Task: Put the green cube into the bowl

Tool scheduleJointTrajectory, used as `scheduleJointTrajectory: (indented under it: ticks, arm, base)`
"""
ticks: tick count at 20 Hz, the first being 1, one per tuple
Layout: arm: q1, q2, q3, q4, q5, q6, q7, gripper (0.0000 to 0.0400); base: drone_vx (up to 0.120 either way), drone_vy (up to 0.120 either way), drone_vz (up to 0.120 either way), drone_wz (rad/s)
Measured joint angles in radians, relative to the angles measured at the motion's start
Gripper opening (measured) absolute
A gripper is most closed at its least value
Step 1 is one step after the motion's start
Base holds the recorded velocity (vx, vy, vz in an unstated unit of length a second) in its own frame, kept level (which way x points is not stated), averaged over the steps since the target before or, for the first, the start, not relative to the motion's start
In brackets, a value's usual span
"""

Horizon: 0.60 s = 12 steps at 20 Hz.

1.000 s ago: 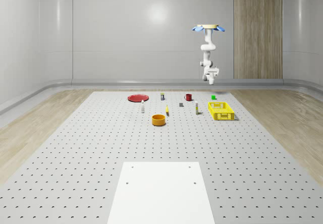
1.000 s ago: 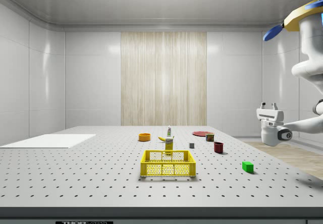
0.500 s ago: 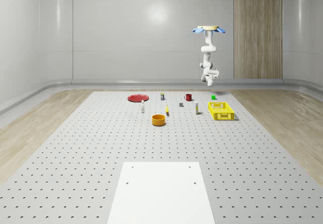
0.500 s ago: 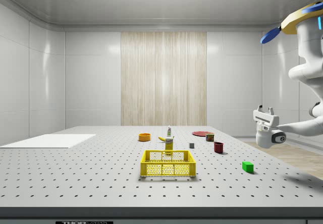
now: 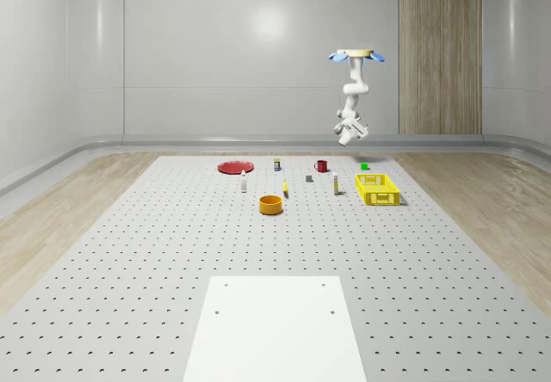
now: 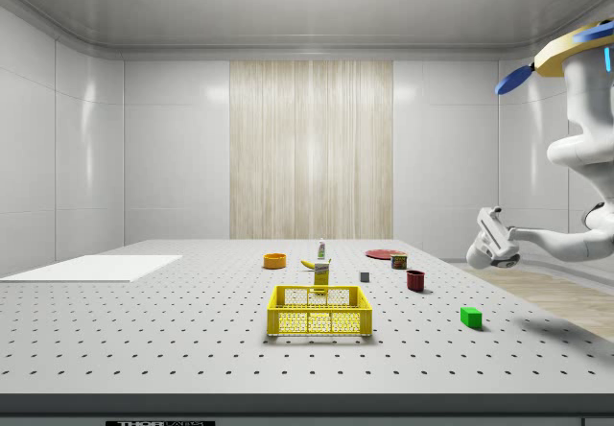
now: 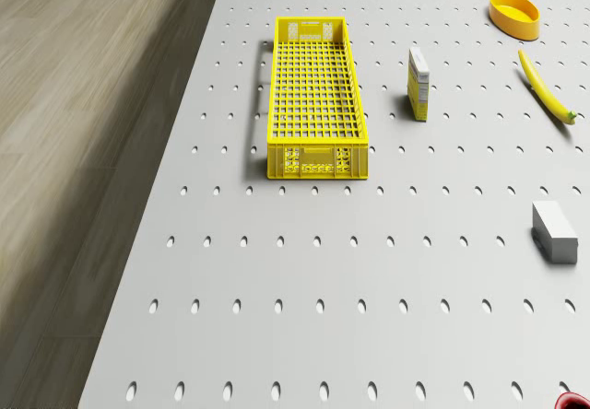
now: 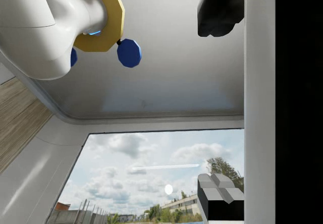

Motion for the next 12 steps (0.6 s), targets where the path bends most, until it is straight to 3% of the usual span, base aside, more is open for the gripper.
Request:
scheduleJointTrajectory:
  ticks: [6, 9, 12]
  arm:
    - [-0.198, -0.078, 0.374, -0.354, -0.651, 0.001, 0.187, 0.0400]
    - [-0.352, -0.121, 0.522, -0.516, -0.947, -0.049, 0.322, 0.0400]
    - [-0.512, -0.159, 0.628, -0.610, -1.147, -0.120, 0.442, 0.0400]
  base:
    - [0.120, 0.000, -0.120, 0.000]
    - [0.120, 0.000, -0.120, 0.000]
    - [0.120, 0.000, -0.120, 0.000]
